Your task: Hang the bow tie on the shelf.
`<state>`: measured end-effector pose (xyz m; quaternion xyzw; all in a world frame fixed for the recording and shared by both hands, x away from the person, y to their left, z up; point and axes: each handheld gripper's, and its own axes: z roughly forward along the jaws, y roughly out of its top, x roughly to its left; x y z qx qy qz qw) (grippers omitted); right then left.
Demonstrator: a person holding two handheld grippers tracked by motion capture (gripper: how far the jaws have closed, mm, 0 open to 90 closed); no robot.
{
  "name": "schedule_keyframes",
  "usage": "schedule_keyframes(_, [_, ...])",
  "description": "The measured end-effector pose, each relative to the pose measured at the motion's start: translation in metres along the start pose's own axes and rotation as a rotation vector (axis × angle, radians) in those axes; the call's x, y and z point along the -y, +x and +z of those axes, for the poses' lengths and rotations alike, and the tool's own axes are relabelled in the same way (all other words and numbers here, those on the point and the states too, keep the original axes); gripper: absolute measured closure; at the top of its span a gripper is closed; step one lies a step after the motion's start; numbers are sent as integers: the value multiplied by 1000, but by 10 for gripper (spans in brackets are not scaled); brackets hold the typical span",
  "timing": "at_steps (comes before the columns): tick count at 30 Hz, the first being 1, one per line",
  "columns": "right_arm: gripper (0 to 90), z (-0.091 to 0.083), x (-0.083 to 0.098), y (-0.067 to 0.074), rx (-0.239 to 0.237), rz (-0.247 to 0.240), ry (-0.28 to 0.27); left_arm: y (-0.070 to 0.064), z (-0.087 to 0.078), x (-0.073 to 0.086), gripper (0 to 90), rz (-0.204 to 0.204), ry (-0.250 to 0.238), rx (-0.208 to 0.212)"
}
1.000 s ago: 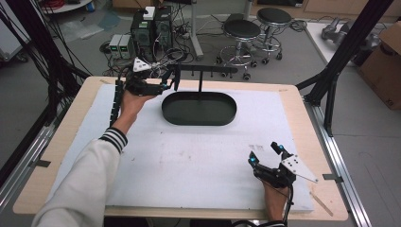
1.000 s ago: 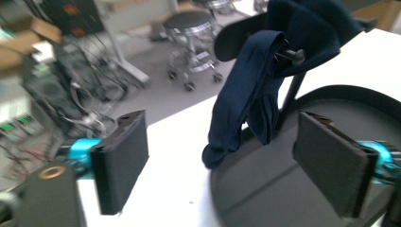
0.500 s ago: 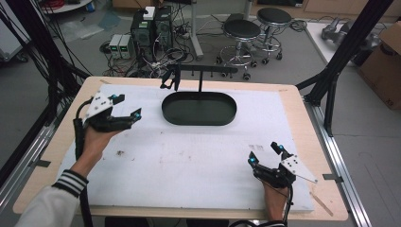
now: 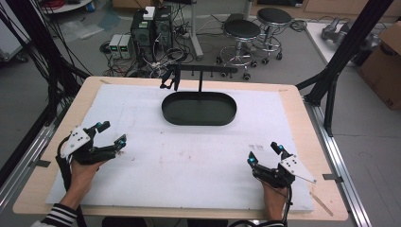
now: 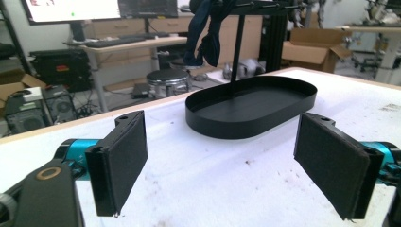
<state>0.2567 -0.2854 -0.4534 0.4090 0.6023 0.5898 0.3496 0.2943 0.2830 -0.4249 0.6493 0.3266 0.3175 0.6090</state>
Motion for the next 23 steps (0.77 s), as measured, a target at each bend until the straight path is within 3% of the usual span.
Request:
schedule_keyframes(2, [78,0,0,0,1,0,0,-1,-4,7,179,-14,-10,1])
schedule_keyframes(5, [78,0,0,1,5,2,3,-2,-9,12,179,7,-42,-2])
schedule_keyframes(11, [78,0,0,1,6,-10,0,-1,-11,27,179,15,-15,4])
schedule_keyframes(23, [78,0,0,1,-4,-11,5,3,-11,29,183,-31,-43,14])
